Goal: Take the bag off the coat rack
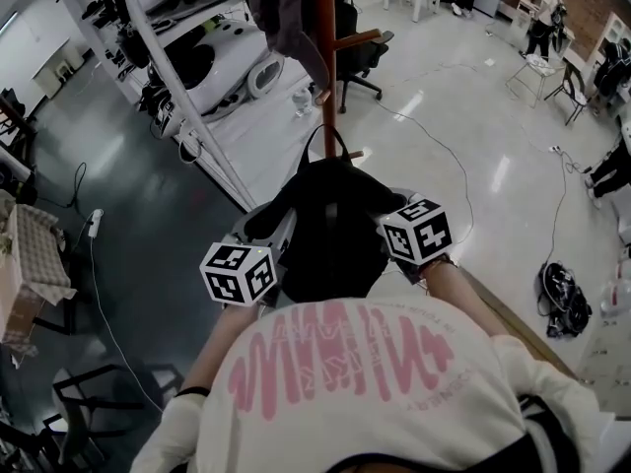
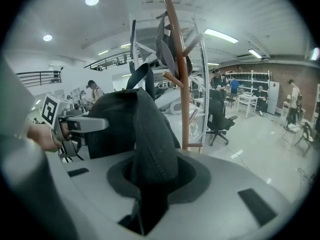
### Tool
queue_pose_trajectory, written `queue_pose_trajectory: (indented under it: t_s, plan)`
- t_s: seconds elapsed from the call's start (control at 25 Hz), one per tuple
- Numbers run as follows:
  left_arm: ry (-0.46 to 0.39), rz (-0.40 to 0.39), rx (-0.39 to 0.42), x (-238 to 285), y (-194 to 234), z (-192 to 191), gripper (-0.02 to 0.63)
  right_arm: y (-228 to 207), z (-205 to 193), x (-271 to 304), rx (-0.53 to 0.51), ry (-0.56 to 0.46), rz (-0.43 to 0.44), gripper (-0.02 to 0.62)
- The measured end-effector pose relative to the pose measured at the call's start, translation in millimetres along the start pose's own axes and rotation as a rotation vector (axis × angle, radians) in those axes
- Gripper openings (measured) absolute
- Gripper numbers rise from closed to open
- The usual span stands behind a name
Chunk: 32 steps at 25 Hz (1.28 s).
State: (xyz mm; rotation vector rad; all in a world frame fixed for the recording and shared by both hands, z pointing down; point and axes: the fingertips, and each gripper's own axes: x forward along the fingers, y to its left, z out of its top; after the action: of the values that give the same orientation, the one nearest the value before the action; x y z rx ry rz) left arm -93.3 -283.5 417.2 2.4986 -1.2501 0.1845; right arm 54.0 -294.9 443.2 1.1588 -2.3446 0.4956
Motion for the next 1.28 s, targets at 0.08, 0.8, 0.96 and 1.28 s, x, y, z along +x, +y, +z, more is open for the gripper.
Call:
queue_pose_trajectory:
  t_s: [0.08,0.8,0.96,1.28]
  plan:
    - [-0.002,0.003,0.002,-4,-6,-3,0.121,2,-4,-5,0.002,0.001,0.005,0.091]
    - [0.013,0.012,-0.013,-8,-44,-24,0.121,-4,-39,-35,0.006,0.017,0.007,0.094]
    - [0.015,0.015,-0.014,-8,-51,-29,0.121,-4,-47,-40,-0.002,0.026,0.013,0.092]
    - [0.021,0.026,-0.039,-11,-55,-43,0.121,-3,-59,-39,-0.021,0.042,0.025,0.092]
